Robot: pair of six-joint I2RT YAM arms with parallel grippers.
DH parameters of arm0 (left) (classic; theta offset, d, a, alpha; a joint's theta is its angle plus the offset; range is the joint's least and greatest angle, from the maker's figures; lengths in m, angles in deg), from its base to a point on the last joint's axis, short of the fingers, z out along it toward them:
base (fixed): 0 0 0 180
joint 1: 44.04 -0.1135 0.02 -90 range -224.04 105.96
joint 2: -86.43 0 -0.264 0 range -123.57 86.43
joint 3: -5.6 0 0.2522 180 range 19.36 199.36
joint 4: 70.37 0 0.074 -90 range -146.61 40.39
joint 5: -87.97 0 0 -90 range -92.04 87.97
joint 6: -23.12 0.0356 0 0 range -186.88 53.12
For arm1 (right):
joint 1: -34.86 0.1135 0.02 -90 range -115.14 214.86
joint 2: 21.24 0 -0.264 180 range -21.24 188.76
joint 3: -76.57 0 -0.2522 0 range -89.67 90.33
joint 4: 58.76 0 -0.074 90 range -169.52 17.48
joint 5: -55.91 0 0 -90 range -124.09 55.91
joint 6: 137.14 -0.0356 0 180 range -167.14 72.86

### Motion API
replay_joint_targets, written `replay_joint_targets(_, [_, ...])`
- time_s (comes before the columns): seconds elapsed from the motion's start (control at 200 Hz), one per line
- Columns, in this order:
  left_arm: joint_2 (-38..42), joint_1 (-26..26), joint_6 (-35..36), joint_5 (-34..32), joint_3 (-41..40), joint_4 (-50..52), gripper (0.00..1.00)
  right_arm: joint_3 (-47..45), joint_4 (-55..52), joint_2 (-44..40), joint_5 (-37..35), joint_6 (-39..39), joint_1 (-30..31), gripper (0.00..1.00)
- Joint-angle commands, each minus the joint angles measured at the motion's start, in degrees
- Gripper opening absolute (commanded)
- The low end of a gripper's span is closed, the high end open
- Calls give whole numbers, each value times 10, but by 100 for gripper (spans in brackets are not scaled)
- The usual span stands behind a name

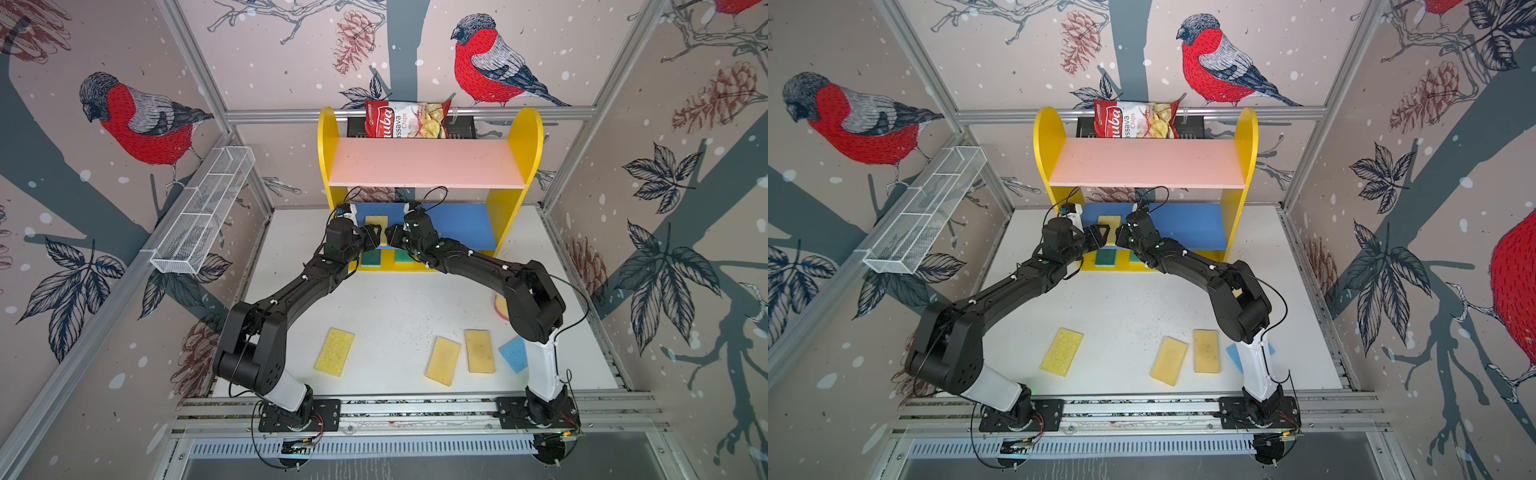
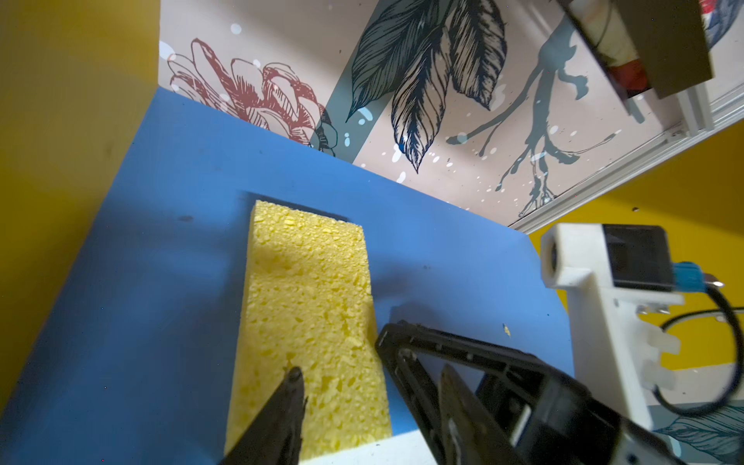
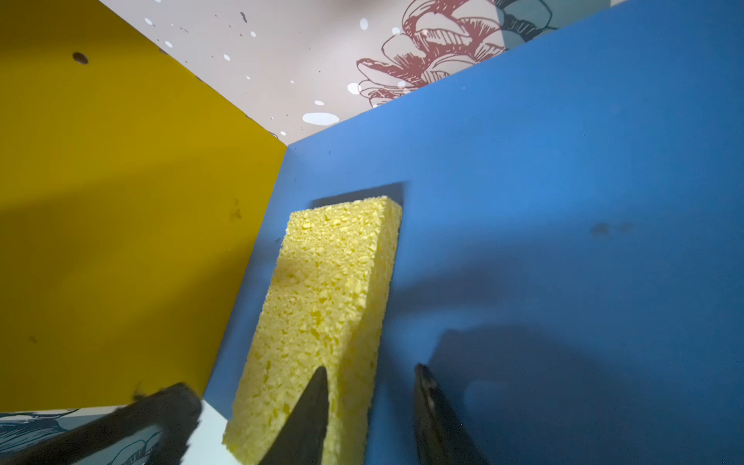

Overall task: Arrange cleaning sponges on a shelf
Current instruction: Move the cleaning sponge to the shelf.

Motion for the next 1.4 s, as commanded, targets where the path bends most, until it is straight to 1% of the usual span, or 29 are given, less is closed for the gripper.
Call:
replay_joint_targets(0.0, [25, 0, 9, 0, -17, -8, 54, -5, 1, -14, -9, -1, 1, 36])
replay_joint_targets(0.11, [48, -1, 7, 2, -40, -7, 54, -15, 6, -25, -7, 2, 2, 36])
replay_joint_targets(0.185, [59, -1, 2, 6, -54, -7, 51, -22, 9, -34, -4, 4, 4, 35])
replay_joint_targets(0.24, [64, -1, -5, 13, -63, -8, 45, -27, 9, -40, -3, 7, 6, 30])
replay_joint_targets(0.29, [64, 0, -12, 22, -73, -13, 40, -31, 10, -44, -4, 7, 7, 22])
replay_joint_targets(0.39, [57, 1, -22, 33, -86, -21, 23, -38, 15, -49, -3, 9, 8, 11])
replay_joint_targets(0.465, [52, 3, -27, 38, -90, -22, 14, -41, 15, -49, -2, 10, 8, 6])
replay_joint_targets(0.57, [47, 10, -26, 36, -90, -26, 7, -43, 15, -47, -2, 9, 8, 5])
replay_joint_targets(0.675, [37, 11, -23, 32, -81, -25, 5, -45, 17, -47, -2, 8, 7, 5])
replay_joint_targets(1.096, [-23, 11, -11, 6, -41, -32, 4, -47, 19, -47, 3, 9, 2, 5])
replay_joint_targets(1.396, [-38, 12, -12, 6, -28, -38, 5, -50, 20, -46, 5, 9, 2, 5])
